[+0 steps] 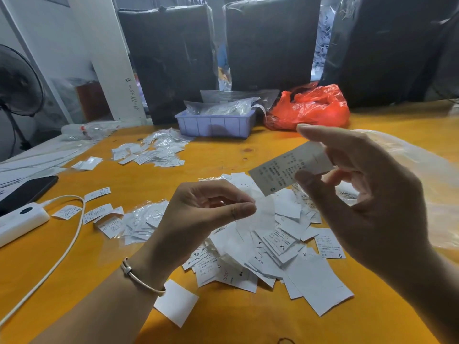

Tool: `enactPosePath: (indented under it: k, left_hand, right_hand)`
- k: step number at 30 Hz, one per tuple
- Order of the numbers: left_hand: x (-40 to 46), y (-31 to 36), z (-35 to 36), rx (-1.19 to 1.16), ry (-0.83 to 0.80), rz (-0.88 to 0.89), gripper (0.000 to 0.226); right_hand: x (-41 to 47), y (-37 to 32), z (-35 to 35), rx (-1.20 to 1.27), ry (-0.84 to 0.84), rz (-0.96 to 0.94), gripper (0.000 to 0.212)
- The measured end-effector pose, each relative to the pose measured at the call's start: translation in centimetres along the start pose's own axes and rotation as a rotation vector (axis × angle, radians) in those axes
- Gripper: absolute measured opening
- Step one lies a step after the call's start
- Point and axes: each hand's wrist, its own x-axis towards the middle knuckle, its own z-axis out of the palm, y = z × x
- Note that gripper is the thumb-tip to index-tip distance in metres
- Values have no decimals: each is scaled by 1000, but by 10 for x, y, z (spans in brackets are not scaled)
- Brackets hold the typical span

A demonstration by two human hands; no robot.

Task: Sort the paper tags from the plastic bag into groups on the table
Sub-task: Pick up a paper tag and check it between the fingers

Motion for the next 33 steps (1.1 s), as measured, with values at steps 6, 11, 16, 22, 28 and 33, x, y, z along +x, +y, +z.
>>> enactPosePath:
  k: [6,11,16,22,28,33]
  left_hand:
    - [0,1,2,21,-24,-11,7]
    - [-1,2,2,24,-21,-8,8]
    - [-1,3,1,16,-4,-24,5]
    - [0,3,2,52,-28,-12,8]
    - [-1,3,2,54,-49,-23,6]
    - [-1,5,1,23,-42,-33,3]
  right_hand:
    - [-2,1,4,-54,-8,8,37]
    - [-2,0,4,-66,-8,5,37]
    - [-3,1,5,-110,-48,-1,36]
    - [-1,2,1,-67,-24,-1,32]
    - [-1,1,3,-39,-52,12,33]
    - [-1,4,2,-38,-77,14,33]
